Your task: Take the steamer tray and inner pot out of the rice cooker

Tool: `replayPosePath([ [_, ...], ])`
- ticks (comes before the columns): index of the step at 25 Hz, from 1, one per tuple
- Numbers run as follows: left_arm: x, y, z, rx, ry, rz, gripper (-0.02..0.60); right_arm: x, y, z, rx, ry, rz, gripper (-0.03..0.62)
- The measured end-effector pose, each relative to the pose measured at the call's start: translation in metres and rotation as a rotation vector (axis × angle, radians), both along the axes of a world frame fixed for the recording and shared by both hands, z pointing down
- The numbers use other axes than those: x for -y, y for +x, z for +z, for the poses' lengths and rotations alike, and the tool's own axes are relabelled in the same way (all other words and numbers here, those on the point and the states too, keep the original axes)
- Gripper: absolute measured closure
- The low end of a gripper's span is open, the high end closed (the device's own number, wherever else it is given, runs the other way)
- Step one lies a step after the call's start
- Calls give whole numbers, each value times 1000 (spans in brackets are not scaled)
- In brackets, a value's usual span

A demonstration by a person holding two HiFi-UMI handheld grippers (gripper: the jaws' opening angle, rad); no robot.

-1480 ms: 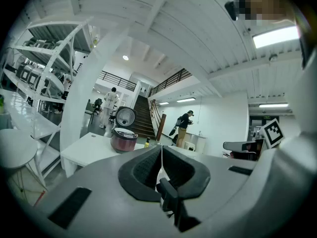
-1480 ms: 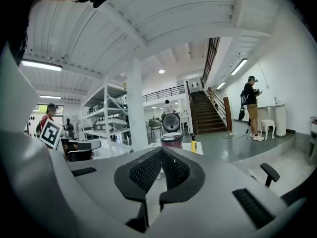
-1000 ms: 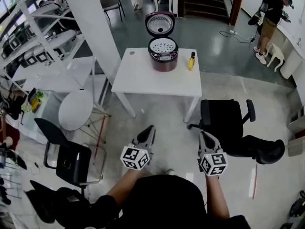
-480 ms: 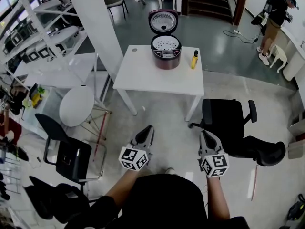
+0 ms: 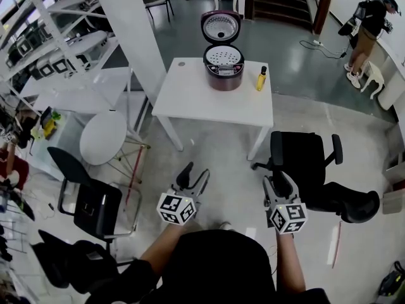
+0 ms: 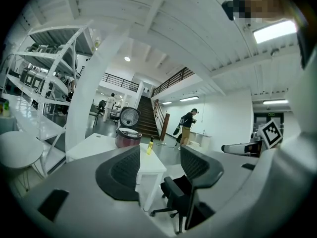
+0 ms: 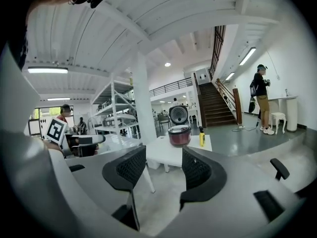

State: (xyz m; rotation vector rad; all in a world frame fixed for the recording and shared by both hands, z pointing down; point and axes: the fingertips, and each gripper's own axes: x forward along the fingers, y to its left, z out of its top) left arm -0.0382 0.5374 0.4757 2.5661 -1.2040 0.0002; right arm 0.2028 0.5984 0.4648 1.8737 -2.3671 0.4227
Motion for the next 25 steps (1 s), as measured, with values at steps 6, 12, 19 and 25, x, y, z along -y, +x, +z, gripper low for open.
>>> replayPosePath([
  [6, 0, 2, 5, 5, -7, -17, 344, 9, 0, -3, 22, -5, -25, 396],
  [12, 7, 7, 13, 19, -44, -9, 345, 15, -2, 19, 76, -61, -51, 396],
  [19, 40, 18, 23, 24, -60, 20, 345, 39, -15, 39, 83, -111, -87, 396],
  [25, 106, 31, 29, -6, -70, 76, 345, 89, -13, 40, 46, -110, -65, 396],
])
